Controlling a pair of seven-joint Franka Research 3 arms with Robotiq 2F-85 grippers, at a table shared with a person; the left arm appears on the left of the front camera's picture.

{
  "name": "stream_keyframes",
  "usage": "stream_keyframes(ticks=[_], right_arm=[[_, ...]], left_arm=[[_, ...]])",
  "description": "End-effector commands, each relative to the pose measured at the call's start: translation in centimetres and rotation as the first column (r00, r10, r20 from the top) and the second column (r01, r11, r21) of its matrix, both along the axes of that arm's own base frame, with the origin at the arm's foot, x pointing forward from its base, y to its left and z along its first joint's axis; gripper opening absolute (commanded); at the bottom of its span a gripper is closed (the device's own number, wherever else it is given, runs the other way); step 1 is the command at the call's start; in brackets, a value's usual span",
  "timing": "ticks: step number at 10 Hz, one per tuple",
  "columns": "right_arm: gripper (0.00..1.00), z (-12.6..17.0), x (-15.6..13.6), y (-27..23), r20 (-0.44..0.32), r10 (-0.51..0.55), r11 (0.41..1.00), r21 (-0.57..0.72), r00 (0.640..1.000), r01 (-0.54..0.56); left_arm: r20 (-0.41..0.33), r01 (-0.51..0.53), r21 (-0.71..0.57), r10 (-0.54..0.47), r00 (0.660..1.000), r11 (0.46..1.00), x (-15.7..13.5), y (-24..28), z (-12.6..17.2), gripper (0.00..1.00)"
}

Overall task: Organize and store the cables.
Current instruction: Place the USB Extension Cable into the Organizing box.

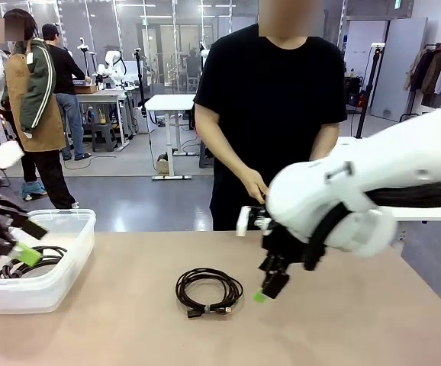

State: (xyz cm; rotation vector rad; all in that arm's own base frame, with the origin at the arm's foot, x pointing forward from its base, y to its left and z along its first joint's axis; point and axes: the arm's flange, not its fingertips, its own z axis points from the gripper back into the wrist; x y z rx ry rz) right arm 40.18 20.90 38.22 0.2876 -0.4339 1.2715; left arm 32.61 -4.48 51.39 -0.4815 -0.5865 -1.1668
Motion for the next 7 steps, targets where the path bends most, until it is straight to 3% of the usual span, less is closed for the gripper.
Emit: stream_keyframes(ticks=[1,4,5,7], right_arm=[[1.0,0.5,-4.1,-5.6,0.089,-0.131,0.988,0.095,0.987,0.122],[1.0,1.5,-8.5,-14.9,0.129,-0.391,0.903,0.245,0.911,0.353],[1.0,1.5,-9.8,-16.9,0.124,-0.426,0.879,0.292,0.896,0.378],[1.0,0.5,-12.3,-21.5,0.133,-0.539,0.804,0.377,0.832,0.461]], left_arm=[[-0.011,0.016,0.043,-0.016,1.0,0.999,1.8,-3.6,-0.4,1.0],[-0.004,0.099,0.135,-0.099,0.995,0.986,1.7,-11.6,-1.5,1.0],[-0.014,0.11,0.134,-0.109,0.994,0.985,1.7,-13.6,-1.8,1.0],[-0.017,0.189,0.212,-0.19,0.982,0.959,1.2,-18.4,-3.6,1.0]])
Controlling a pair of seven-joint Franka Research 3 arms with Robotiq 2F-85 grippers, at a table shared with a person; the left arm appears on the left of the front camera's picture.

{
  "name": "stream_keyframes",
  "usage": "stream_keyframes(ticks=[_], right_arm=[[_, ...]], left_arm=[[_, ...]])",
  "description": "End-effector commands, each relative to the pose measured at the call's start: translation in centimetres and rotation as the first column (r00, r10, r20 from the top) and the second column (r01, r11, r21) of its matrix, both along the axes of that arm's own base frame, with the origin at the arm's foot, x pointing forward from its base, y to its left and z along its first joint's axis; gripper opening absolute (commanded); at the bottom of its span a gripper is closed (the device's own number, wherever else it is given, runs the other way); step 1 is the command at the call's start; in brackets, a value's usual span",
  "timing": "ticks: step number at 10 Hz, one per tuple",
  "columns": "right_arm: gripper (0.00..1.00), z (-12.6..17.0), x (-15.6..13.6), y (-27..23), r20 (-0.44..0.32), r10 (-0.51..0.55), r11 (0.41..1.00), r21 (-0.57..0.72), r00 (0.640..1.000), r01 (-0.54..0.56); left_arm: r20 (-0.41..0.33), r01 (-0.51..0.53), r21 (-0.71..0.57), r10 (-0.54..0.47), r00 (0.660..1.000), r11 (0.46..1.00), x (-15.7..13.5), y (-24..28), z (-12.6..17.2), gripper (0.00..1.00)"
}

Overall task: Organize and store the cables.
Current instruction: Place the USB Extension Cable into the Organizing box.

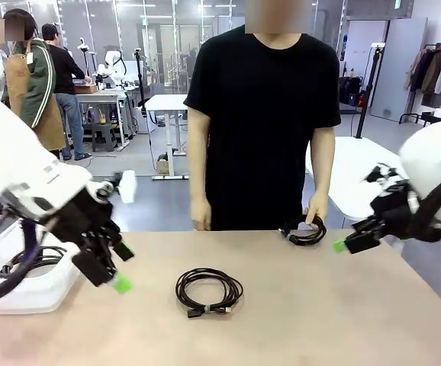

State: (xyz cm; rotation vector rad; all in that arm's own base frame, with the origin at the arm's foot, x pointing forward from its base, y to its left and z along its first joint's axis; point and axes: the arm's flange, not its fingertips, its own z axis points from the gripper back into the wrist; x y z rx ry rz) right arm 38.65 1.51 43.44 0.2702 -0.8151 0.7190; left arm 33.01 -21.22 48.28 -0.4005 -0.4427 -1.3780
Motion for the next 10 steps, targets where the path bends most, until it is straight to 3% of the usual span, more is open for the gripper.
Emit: stream_keyframes(ticks=[1,2,6,9,10], right_arm=[[1.0,-5.0,-12.5,-4.0,0.06,-0.088,0.994,0.076,0.994,0.083],[1.0,-5.4,-13.7,-5.8,0.064,-0.161,0.985,0.078,0.985,0.156],[1.0,-6.4,-19.3,-10.2,0.074,-0.281,0.959,0.063,0.957,0.276],[1.0,-6.5,-20.7,-11.0,0.105,-0.248,0.968,-0.003,0.963,0.25],[1.0,-2.5,-3.6,-17.6,0.082,-0.308,0.951,0.045,0.948,0.305]], left_arm=[[-0.001,0.046,0.08,-0.046,0.999,0.996,0.2,-3.8,-0.9,1.0],[-0.001,0.062,0.081,-0.062,0.998,0.995,-0.1,-5.8,-1.5,1.0],[0.007,0.072,0.164,-0.074,0.997,0.984,0.2,-12.1,-5.3,1.0],[0.025,0.023,0.14,-0.027,0.999,0.99,1.7,-13.7,-7.0,1.0],[-0.004,0.06,0.145,-0.06,0.998,0.988,1.6,-13.7,-7.3,1.0]])
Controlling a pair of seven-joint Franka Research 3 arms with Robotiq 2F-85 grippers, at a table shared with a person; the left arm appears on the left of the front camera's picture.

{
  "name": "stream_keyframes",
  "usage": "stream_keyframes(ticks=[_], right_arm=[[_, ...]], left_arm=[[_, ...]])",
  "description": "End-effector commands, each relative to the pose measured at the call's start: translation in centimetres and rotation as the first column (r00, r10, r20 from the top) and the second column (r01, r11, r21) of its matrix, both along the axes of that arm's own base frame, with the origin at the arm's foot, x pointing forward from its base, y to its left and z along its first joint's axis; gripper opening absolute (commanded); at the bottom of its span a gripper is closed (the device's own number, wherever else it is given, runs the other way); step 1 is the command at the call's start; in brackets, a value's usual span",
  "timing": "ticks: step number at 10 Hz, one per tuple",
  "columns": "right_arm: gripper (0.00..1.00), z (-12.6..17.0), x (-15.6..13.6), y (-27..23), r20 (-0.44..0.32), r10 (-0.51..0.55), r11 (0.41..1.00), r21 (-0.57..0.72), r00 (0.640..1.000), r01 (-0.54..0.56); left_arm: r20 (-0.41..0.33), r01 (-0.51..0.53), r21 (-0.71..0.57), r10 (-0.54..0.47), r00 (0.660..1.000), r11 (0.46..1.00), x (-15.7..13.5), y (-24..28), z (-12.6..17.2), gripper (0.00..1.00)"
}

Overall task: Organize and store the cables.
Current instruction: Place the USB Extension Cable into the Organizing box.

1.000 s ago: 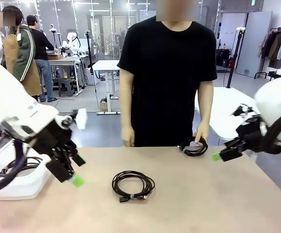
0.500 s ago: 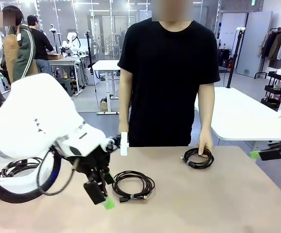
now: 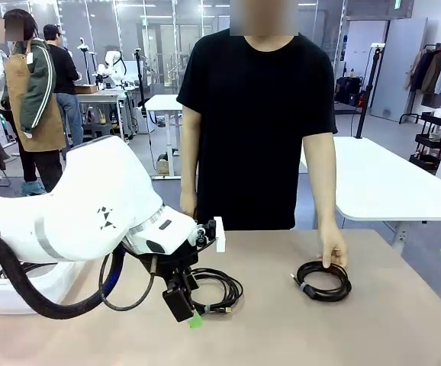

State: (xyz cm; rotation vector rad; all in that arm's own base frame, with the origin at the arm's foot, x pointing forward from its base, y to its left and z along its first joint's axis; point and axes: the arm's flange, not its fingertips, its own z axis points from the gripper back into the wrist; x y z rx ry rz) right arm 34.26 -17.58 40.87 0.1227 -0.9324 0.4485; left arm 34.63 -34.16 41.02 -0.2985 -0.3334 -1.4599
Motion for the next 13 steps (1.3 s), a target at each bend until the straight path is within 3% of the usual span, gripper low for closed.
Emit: stream_keyframes(ticks=[1,6,8,13], right_arm=[[1.0,0.1,0.8,1.5,-0.009,-0.012,1.0,0.019,1.0,0.012],[1.0,0.1,0.8,1.5,-0.009,-0.012,1.0,0.019,1.0,0.012],[1.0,0.1,0.8,1.5,-0.009,-0.012,1.0,0.019,1.0,0.012],[1.0,0.1,0.8,1.5,-0.009,-0.012,1.0,0.019,1.0,0.012]], left_arm=[[0.006,0.002,-0.001,-0.002,1.0,1.0,-0.4,0.3,0.4,1.0],[0.004,0.0,-0.003,0.0,1.0,1.0,0.0,0.0,0.3,1.0],[0.013,-0.021,-0.001,0.021,1.0,1.0,1.0,-2.5,-1.5,1.0],[0.102,-0.081,0.156,0.065,0.993,0.985,4.9,-4.9,-6.2,1.0]])
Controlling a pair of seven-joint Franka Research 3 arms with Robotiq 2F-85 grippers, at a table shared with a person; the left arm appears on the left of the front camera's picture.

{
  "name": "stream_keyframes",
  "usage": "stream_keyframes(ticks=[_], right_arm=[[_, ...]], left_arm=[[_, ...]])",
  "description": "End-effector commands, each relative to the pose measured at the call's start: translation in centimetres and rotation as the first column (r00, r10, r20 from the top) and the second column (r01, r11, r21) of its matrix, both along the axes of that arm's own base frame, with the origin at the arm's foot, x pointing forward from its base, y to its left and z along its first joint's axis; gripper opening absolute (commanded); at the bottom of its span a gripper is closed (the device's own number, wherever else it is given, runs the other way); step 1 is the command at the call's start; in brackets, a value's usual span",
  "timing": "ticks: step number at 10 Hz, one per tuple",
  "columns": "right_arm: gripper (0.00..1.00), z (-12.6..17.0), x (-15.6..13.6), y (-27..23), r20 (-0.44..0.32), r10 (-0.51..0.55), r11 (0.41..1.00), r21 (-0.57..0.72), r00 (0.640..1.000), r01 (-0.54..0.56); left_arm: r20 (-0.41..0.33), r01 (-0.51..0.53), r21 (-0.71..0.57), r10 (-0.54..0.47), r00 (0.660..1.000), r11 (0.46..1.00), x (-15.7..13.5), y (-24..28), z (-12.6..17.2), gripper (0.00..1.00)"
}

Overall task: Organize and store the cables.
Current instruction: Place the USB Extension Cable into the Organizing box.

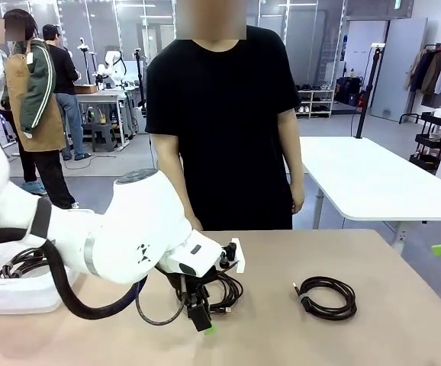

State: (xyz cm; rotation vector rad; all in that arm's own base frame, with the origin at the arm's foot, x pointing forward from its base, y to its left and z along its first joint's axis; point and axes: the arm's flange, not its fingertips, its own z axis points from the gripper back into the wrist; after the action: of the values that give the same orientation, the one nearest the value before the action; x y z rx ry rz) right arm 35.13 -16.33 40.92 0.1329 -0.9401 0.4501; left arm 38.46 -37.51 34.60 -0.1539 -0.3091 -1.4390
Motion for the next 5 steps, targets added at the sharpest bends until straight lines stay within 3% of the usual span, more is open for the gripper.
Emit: stream_keyframes(ticks=[1,5], right_arm=[[1.0,0.0,-0.1,0.2,-0.015,-0.018,1.0,0.009,1.0,0.018],[1.0,0.0,-0.1,0.2,-0.015,-0.018,1.0,0.009,1.0,0.018]], left_arm=[[0.014,-0.012,0.062,0.011,1.0,0.998,2.2,-1.9,-0.6,1.0],[-0.039,0.011,0.081,-0.008,0.999,0.997,4.0,-2.1,-2.4,1.0]])
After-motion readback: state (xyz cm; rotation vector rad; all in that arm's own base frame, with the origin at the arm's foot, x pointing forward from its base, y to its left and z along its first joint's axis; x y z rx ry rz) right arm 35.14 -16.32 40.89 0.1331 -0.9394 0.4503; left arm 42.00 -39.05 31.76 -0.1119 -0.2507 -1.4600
